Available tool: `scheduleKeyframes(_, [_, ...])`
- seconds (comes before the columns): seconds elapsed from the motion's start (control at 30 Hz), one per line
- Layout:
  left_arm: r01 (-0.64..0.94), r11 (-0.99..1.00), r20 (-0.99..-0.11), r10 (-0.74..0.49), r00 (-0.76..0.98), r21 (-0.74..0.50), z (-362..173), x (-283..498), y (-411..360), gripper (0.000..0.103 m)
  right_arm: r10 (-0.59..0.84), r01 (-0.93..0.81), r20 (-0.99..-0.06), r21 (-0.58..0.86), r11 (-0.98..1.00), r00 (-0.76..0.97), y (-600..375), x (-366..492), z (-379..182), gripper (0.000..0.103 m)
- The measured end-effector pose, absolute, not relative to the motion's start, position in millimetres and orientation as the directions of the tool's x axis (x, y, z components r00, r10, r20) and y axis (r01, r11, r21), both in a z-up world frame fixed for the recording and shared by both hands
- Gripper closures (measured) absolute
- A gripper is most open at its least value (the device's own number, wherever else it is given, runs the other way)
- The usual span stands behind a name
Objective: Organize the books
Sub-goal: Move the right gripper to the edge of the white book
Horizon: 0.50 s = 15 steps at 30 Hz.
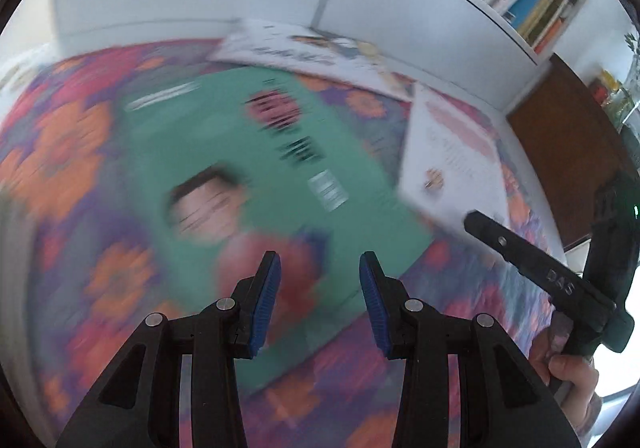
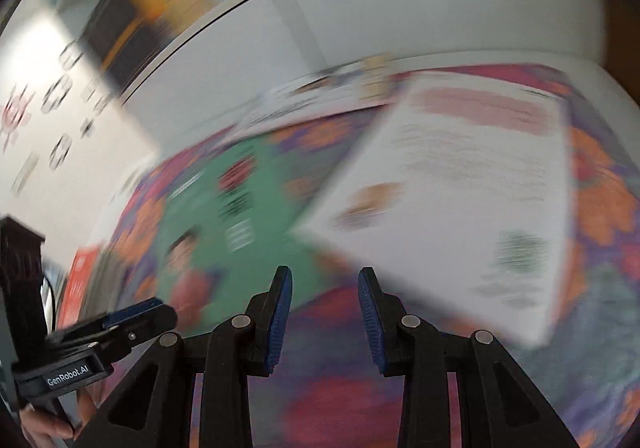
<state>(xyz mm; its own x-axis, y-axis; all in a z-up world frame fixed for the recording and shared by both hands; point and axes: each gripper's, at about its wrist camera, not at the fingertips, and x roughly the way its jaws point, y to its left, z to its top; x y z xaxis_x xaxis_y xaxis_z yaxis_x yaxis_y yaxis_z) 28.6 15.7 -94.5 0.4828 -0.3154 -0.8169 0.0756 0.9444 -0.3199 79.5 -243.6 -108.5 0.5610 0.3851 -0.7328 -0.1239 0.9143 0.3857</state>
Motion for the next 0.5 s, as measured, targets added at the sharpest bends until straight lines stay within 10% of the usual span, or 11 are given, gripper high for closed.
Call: scheduleKeyframes(0.5, [0.265, 0.929, -0.78, -0.362, 0.51, -0.258, -111.5, 113.9, -73.4, 0.058, 0.413, -0.042, -0.635, 0.514, 0.857, 0.653, -340.4, 129.8, -113.1, 0.063])
